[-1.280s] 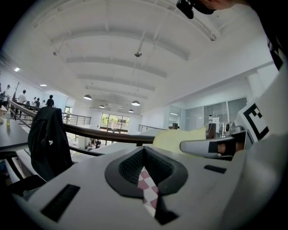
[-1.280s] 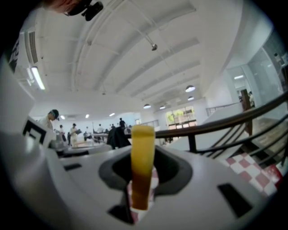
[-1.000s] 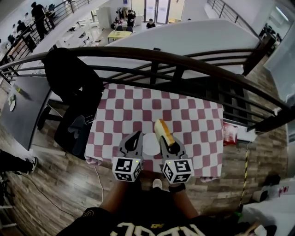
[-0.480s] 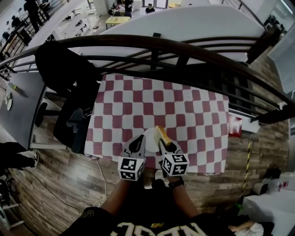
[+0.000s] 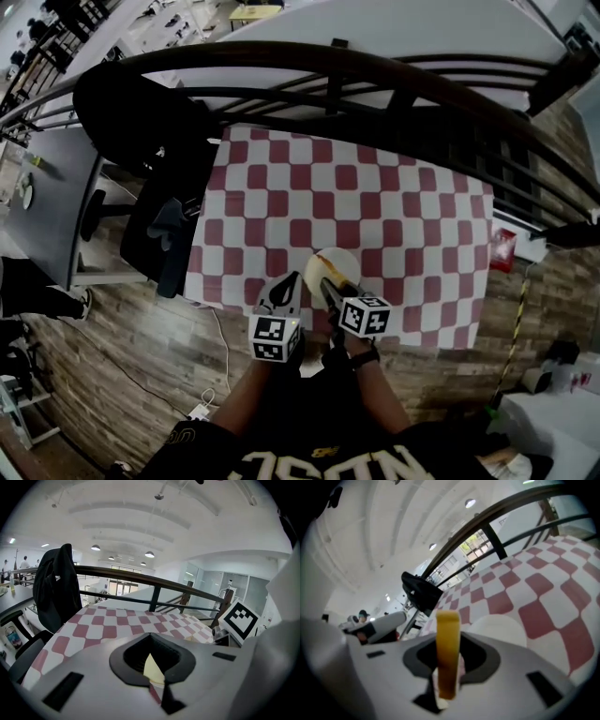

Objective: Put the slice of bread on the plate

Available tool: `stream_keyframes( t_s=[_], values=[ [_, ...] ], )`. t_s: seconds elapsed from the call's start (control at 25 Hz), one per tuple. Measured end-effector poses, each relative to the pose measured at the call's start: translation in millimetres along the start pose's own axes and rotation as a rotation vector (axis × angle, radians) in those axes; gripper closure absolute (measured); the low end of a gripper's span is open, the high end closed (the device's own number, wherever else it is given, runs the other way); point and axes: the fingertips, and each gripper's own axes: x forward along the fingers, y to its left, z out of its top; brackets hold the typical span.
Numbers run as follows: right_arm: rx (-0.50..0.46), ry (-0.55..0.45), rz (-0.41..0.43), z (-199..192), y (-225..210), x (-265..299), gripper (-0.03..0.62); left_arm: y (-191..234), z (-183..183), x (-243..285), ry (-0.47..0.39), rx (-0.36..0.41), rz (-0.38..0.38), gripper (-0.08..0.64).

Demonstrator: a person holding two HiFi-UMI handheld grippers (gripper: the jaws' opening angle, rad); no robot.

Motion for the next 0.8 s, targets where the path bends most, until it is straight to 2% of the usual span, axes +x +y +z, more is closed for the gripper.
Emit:
stream_keyframes(
  t_s=[0.12,0.28,0.52,0.64,0.72,0.8],
  values=[
    [0.002,0.029,-0.035,-6.9,-9.9,10.4,0.492,7.3,-3.6,0.9,0.005,0.004,0.008,0.541],
    [-0.041,0.067,-0.124,-5.0,-30.2,14.2,0.492,10.5,-4.7,3.3,0.011,0.006,0.010,0.541],
    [-0.228,0.099,-0.277,1.9,-47.0,17.0,0.470,6.6,-10.9,3.7,0.028,0.006,0.000,0.541],
    [-0.324,0.097,-0.361,7.9,-50.9,17.3,0.433,3.7,-10.1,4.2,0.026,0.011,-0.007,0.541],
    [-0.329,0.104,-0.399,7.7,-57.1,16.4,0.398,2.2,-8.4,4.4,0.024,0.016,-0.010,0.541],
    [-0.303,0.118,-0.397,5.0,-61.2,14.7,0.388,1.2,-6.5,4.2,0.021,0.021,-0.013,0.541]
  ],
)
